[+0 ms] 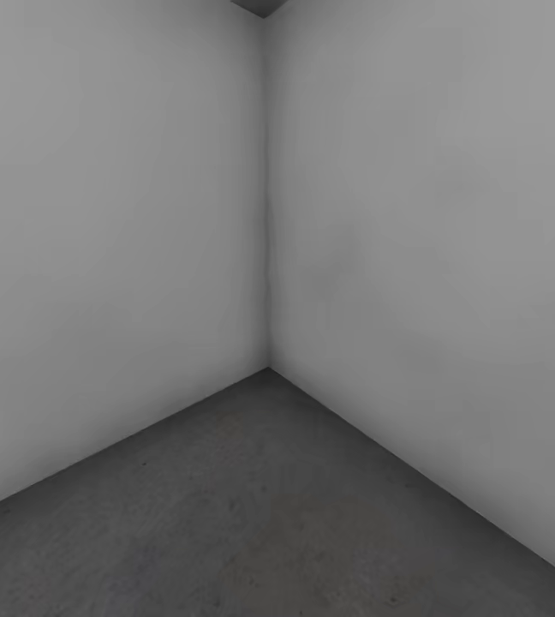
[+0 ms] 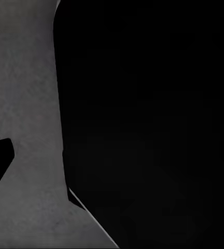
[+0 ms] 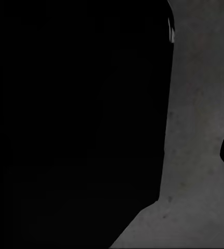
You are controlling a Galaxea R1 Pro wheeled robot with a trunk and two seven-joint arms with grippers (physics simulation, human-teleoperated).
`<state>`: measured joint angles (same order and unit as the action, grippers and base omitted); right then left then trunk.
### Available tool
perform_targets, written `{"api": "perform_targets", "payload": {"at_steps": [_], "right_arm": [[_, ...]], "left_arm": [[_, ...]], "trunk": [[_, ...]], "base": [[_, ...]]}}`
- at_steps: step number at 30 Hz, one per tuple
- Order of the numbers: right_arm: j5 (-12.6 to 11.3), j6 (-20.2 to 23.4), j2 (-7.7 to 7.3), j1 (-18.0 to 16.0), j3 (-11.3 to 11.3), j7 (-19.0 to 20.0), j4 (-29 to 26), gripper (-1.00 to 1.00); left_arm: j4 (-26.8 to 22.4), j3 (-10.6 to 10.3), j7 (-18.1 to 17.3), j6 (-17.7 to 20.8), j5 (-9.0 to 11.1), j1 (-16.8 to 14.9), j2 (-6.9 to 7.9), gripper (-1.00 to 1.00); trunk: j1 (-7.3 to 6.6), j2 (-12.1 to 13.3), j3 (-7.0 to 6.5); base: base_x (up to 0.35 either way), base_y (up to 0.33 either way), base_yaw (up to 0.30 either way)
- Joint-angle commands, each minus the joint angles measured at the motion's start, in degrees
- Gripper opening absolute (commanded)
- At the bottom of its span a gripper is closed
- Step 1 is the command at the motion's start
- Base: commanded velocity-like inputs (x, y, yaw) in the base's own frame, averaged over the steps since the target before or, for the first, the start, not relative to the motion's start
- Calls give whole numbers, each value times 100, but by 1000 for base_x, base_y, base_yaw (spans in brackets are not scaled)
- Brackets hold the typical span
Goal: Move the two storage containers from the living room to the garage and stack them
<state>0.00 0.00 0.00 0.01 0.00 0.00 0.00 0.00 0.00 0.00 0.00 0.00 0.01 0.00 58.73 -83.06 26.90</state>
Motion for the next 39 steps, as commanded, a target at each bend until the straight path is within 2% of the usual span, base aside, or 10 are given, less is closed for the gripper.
{"api": "perform_targets", "payload": {"at_steps": [1, 7, 16, 32, 39], "right_arm": [[21, -33, -9, -9, -12, -12, 4, 100], [91, -62, 7, -9, 47, -9, 0, 100], [56, -155, 22, -9, 34, -9, 0, 100], [-24, -211, 1, -9, -31, -9, 1, 100], [-26, -211, -9, -9, -35, -9, 6, 100]], "left_arm": [[-33, 33, -18, -33, 33, -9, -26, 100], [-181, 51, -18, -108, 29, -8, -18, 100], [-199, 44, -18, -114, 26, -9, -14, 100], [-224, 61, -18, -116, 30, -9, -27, 100], [-229, 52, -20, -171, 28, -9, -114, 100]], "trunk": [[0, -2, 3], [0, -2, 3], [0, -2, 3], [0, -2, 3], [0, -2, 3]], "base": [[0, 0, 0], [0, 0, 0], [0, 0, -43], [0, 0, -274], [0, 0, -290]]}}
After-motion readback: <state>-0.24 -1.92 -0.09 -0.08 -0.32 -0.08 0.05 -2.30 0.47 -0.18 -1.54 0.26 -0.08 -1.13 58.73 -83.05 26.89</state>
